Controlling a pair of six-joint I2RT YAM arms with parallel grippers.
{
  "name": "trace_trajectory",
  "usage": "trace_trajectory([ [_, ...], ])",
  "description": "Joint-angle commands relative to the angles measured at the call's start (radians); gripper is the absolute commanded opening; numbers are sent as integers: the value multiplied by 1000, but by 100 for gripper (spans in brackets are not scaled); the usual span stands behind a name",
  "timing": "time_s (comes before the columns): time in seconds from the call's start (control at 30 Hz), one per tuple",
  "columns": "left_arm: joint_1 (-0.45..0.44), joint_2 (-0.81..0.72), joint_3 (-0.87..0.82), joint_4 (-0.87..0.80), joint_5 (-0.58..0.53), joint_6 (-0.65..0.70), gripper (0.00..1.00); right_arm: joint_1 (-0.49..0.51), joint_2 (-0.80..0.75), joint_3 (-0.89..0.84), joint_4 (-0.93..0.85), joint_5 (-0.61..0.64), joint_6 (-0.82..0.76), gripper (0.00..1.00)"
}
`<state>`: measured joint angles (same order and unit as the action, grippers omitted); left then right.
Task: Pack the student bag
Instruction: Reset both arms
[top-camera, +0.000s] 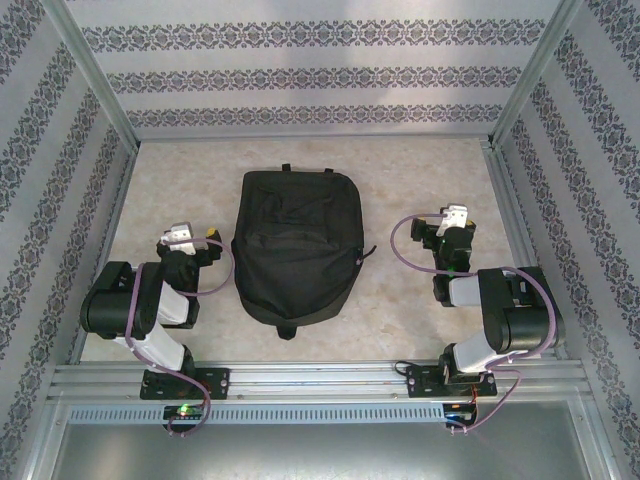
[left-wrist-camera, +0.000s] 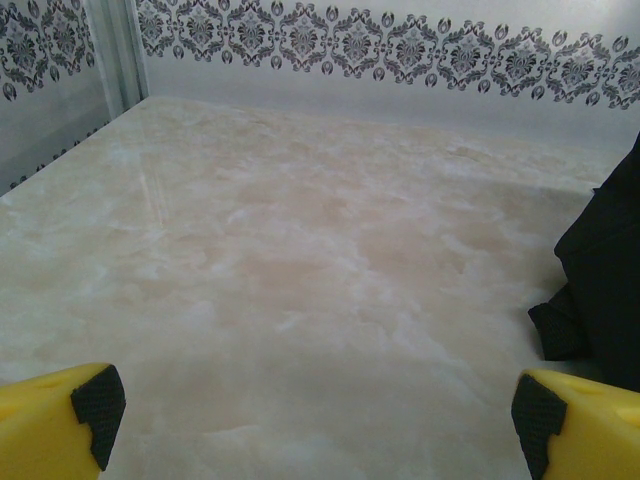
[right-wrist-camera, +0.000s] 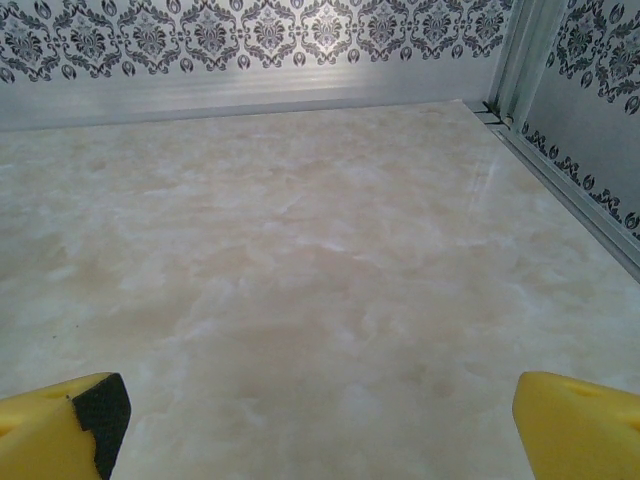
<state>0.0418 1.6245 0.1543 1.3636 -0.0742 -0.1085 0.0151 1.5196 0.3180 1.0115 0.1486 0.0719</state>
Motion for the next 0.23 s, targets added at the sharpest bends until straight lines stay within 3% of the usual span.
trace_trajectory([
  [0.0,13,13,0,61,14,6,100,-1,4,-14,32,-1,3,98],
  [0.13,14,-22,43,-58,27,9,100,-1,4,-13,32,-1,3,98],
  [0.2,13,-7,24,-13,17,7,100,-1,4,-13,32,-1,3,98],
])
